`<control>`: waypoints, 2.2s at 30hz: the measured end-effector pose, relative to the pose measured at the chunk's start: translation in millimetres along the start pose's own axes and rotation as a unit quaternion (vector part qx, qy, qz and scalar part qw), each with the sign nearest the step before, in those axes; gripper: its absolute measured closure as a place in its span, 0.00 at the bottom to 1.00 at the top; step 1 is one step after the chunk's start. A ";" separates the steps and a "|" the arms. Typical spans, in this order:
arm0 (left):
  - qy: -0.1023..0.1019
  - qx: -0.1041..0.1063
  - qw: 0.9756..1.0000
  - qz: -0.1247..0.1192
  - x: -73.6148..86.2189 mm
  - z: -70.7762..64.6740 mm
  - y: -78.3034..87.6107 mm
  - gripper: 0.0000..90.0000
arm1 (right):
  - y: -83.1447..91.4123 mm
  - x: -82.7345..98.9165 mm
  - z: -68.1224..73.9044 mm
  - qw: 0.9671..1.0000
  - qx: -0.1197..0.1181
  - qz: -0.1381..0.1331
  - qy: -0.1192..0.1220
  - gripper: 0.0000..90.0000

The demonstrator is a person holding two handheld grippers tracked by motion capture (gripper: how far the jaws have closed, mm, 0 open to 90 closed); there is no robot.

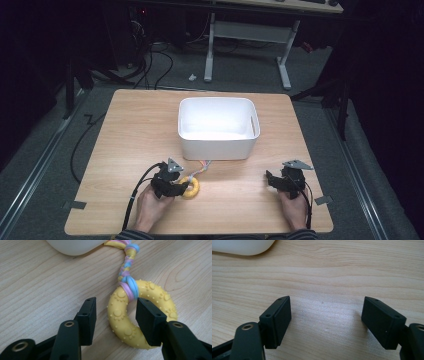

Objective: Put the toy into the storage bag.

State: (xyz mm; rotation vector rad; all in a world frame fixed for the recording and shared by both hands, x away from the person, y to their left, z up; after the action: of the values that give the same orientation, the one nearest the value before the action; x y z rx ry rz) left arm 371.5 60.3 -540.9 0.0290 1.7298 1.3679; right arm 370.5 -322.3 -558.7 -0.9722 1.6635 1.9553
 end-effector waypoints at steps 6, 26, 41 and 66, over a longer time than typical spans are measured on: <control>0.006 0.007 1.000 0.006 -0.1 -0.4 -1.8 0.64 | 0.0 0.0 0.0 1.000 0.000 0.000 0.000 0.27; 0.014 0.019 1.000 0.014 -1.5 -2.9 -1.9 0.74 | 0.0 0.0 0.1 1.000 0.000 0.000 0.000 0.27; 0.025 0.040 0.999 0.004 -0.2 4.3 22.8 0.74 | 0.1 0.1 0.1 1.000 0.000 0.000 0.000 0.27; 0.062 0.000 0.998 -0.021 5.9 36.4 70.2 0.74 | 0.0 -0.1 0.5 1.000 -0.003 0.001 0.003 0.27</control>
State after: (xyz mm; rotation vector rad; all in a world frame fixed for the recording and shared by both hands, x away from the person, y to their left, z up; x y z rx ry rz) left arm 357.6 118.3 -488.7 -0.0937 1.8232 1.3629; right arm 370.5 -321.9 -558.7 -0.9788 1.6633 1.9613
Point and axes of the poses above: each handheld gripper's, and its own axes: y roughly backward along the jaws, x roughly out of its underside, z roughly to its left, the point moved 4 cm from there along -y, roughly forward along the jaws, and after that the axes turned 6 degrees about -x, right-handed, at the moved point
